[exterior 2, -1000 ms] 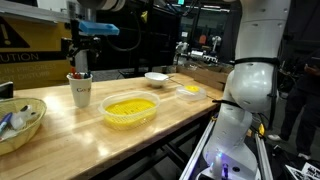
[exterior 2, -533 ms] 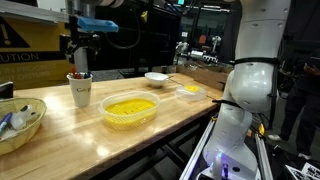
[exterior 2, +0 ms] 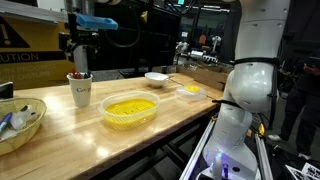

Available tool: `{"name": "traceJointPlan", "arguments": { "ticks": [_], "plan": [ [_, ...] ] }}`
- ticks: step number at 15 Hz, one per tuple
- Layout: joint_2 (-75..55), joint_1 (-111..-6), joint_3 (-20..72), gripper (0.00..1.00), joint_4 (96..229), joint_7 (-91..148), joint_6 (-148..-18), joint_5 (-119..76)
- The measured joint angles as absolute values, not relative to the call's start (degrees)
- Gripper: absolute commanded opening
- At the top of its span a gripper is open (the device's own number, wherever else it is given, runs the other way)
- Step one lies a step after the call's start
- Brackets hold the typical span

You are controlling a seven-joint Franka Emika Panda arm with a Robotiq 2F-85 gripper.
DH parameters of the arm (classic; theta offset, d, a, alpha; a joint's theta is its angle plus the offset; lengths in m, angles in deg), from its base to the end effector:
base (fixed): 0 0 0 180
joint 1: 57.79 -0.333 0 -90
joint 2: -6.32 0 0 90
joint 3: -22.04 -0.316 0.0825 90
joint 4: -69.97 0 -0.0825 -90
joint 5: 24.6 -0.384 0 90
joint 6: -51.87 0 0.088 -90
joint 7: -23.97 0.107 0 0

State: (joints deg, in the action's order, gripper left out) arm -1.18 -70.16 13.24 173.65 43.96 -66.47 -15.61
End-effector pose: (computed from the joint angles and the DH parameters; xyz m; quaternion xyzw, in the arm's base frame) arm 0.5746 0.2097 0.4799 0.9952 0.0417 0.0808 0.0351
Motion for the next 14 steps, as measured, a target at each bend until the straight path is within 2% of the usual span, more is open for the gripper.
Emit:
{"name": "traceJointPlan", "arguments": {
  "ticks": [14],
  "plan": [
    [-4.88,-70.48,13.24,1.00,167.04,43.69,-61.32,-15.61]
  ]
}}
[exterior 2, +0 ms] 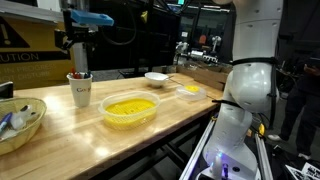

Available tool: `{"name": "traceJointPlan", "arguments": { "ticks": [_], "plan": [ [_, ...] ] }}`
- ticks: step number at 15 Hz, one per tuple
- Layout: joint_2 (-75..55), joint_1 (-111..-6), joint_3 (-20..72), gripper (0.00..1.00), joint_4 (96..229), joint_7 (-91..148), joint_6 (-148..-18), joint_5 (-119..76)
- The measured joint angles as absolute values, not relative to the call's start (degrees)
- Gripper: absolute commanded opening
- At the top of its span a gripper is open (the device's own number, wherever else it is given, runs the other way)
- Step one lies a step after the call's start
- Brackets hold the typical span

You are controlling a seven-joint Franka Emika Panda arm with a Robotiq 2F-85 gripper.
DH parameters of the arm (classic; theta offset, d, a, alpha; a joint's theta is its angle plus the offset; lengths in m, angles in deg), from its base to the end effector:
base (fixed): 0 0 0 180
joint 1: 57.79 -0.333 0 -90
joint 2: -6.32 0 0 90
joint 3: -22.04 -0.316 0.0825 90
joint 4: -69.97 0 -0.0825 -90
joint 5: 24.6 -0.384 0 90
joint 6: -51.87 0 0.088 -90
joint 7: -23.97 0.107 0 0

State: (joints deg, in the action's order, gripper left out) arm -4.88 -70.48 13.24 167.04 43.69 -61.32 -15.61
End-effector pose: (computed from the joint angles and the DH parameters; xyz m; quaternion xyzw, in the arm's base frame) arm 0.5918 0.2154 0.4876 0.9965 0.0410 0.0620 0.0393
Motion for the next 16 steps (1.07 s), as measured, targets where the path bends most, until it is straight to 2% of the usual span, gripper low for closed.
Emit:
{"name": "traceJointPlan", "arguments": {
  "ticks": [16],
  "plan": [
    [-11.69,-70.69,13.54,1.00,157.15,43.62,-55.58,-15.61]
  ]
}}
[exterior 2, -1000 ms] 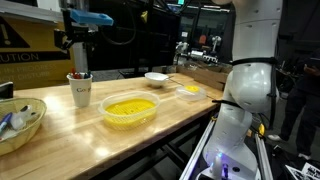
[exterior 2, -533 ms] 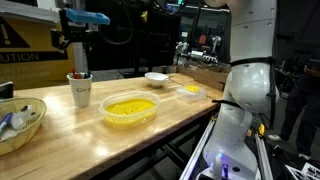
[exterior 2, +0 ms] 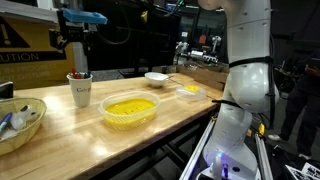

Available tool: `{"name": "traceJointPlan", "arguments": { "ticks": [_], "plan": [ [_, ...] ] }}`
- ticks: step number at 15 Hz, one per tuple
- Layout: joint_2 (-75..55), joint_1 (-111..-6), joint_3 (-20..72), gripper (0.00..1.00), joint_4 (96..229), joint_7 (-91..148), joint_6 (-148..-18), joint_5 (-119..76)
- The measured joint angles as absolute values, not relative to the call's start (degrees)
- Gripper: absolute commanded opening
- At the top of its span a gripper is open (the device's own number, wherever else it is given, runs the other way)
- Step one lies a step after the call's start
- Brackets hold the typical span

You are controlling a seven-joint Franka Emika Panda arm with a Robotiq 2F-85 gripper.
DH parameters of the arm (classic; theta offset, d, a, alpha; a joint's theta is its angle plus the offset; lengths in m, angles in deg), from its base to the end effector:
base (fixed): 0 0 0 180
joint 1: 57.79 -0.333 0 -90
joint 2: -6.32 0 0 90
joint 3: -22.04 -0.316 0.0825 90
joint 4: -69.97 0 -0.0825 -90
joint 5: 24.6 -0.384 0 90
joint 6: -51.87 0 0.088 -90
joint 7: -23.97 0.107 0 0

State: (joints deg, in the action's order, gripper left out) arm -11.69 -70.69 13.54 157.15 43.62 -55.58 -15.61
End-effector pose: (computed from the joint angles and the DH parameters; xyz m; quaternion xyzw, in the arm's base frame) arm 0.6232 0.2189 0.4859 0.9978 0.0331 0.0386 0.0416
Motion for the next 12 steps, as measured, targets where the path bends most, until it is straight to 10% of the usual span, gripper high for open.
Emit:
{"name": "traceJointPlan", "arguments": {
  "ticks": [12],
  "plan": [
    [-16.08,-70.69,14.13,1.00,152.58,42.96,-53.74,-15.61]
  ]
}}
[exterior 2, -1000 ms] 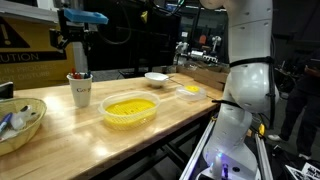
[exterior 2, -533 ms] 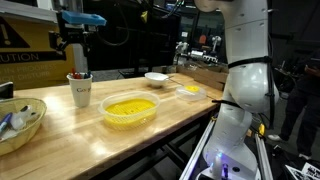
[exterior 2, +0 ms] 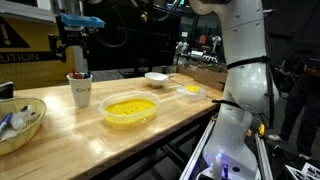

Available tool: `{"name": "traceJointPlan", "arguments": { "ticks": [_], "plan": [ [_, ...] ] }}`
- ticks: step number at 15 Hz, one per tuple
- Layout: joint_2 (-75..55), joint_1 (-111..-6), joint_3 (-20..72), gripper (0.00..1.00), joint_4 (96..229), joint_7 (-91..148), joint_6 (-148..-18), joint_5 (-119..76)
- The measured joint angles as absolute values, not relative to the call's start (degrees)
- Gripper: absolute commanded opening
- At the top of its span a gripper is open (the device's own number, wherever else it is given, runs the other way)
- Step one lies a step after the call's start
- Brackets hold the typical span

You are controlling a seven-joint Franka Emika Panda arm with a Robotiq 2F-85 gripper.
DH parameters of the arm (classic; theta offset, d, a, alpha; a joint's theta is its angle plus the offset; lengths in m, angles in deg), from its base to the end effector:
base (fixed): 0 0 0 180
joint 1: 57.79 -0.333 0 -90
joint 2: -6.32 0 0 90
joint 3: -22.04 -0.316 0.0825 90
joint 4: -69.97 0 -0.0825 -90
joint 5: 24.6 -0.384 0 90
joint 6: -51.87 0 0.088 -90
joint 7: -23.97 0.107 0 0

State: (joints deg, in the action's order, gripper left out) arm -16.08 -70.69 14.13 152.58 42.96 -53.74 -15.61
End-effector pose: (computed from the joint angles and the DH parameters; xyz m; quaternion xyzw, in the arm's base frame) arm 0.6429 0.2159 0.4703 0.9983 0.0311 0.0236 0.0441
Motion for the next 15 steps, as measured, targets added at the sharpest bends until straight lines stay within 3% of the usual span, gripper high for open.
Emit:
{"name": "traceJointPlan", "arguments": {
  "ticks": [15],
  "plan": [
    [-18.43,-70.70,14.63,1.00,150.57,42.37,-52.21,-15.61]
  ]
}}
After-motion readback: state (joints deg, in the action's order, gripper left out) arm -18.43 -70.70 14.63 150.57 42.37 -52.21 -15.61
